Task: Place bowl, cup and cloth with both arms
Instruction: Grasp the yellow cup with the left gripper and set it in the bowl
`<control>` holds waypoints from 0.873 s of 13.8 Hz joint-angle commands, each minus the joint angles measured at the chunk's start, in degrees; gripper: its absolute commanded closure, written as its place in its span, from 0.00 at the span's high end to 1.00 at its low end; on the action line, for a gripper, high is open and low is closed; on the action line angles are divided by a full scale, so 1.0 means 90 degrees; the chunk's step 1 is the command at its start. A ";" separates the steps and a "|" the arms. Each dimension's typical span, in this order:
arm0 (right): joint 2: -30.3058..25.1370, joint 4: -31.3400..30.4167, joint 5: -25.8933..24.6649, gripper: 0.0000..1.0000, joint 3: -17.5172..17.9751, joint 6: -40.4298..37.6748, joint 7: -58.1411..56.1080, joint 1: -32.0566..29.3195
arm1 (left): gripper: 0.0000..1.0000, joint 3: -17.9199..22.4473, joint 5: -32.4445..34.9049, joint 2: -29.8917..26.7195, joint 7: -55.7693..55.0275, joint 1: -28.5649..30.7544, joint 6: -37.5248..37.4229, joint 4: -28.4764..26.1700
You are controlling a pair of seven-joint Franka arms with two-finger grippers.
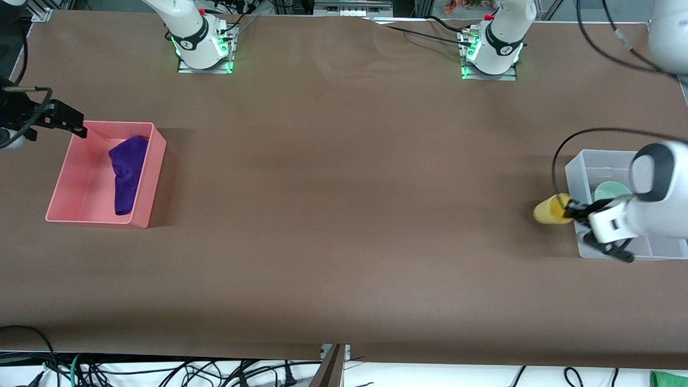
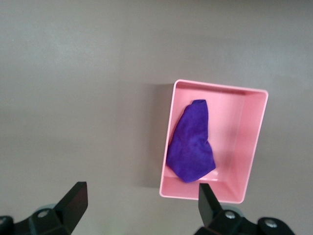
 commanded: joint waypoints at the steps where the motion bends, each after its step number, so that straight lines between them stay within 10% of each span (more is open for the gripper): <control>1: -0.0034 -0.0032 -0.0102 1.00 0.0181 -0.0162 0.0442 -0.0031 | 0.00 0.0050 0.0967 -0.0356 0.1157 0.0577 -0.0259 -0.0189; 7: 0.0181 0.0134 -0.0092 1.00 0.0162 -0.0094 0.0422 0.0008 | 0.00 0.0030 0.1402 0.0043 0.1943 0.1740 0.1273 -0.0940; 9: 0.0249 0.0261 -0.0092 1.00 0.0162 -0.0113 0.0412 0.0008 | 1.00 0.0001 0.1314 0.0074 0.1953 0.1761 0.1246 -0.0892; 12: 0.0288 0.0310 -0.0112 1.00 0.0172 -0.0084 0.0412 0.0008 | 1.00 -0.0106 0.1304 -0.0287 0.1924 0.1673 0.1032 -0.0833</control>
